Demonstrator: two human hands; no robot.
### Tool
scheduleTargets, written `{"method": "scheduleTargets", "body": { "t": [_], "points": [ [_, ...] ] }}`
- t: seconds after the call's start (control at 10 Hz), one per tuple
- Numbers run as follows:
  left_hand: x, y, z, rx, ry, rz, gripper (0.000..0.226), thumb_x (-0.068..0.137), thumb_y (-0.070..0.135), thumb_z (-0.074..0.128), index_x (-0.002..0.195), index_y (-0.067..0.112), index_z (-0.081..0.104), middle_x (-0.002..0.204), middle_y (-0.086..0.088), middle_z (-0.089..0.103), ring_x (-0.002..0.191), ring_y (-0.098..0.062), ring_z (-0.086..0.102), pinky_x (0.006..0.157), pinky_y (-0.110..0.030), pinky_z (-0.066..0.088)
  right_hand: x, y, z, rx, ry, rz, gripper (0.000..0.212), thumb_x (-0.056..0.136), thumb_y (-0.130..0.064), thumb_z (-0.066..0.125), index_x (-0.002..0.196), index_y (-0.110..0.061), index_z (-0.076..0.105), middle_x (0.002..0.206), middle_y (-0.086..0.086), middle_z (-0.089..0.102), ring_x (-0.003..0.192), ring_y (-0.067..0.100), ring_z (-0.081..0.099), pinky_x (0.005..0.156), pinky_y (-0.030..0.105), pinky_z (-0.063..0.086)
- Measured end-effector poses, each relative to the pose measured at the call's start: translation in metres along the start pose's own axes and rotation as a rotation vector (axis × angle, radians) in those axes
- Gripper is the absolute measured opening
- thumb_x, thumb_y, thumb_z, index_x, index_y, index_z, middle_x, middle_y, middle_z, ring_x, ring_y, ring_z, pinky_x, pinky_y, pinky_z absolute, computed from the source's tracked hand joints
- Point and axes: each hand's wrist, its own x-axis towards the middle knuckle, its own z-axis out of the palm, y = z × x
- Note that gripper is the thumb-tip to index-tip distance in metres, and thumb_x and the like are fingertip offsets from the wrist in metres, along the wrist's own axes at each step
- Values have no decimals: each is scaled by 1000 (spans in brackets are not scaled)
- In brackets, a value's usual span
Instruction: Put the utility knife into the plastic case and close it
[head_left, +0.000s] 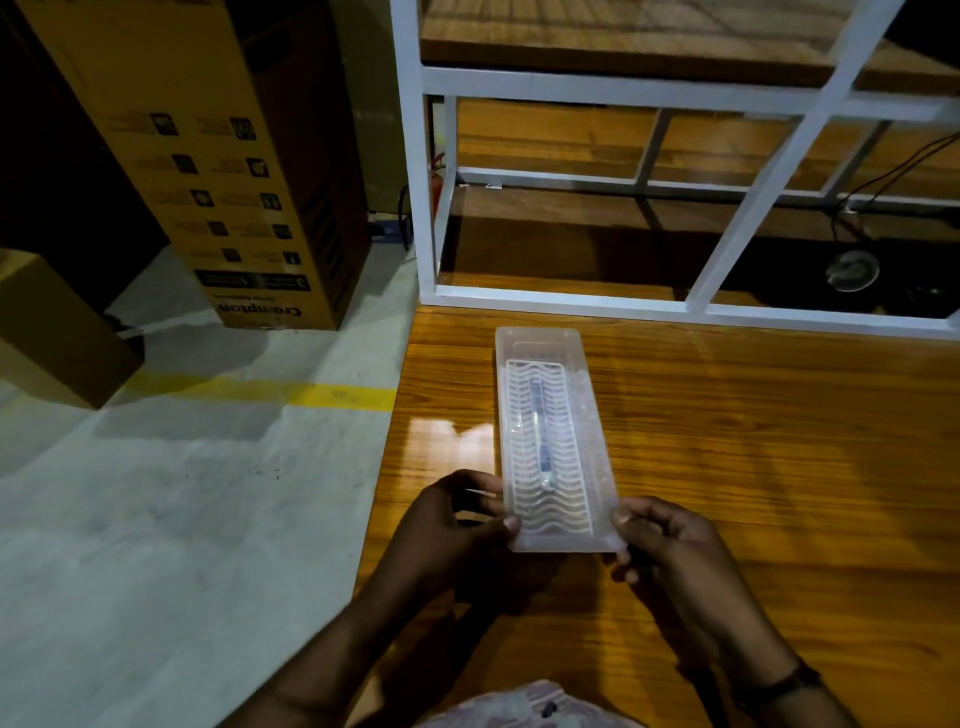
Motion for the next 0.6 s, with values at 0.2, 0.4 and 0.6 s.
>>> {"method": "scheduleTargets", "body": {
  "t": [0.2,0.4,0.6],
  "points": [
    [-1,-3,8,-23,40,32,27,86,12,81,107,23,67,100,-2,75,86,-19,78,70,-36,63,3,1,8,7,20,-47,11,95,-3,61,99,0,70,57,10,60,47,18,45,38,20,38],
    [-1,-5,10,-26,65,38,27,85,15,82,104,27,69,98,-2,76,89,-18,78,74,-36,65,6,4,7,-44,63,-55,8,94,-5,64,99,-3,70,64,19,59,51,23,48,50,28,39],
    [3,1,6,1,137,71,25,76,22,84,96,33,74,92,3,78,81,-19,76,81,-50,65,13,-5,13,-397,210,-265,16,87,-17,74,102,-20,69,88,4,76,80,21,71,75,40,58]
  ]
}}
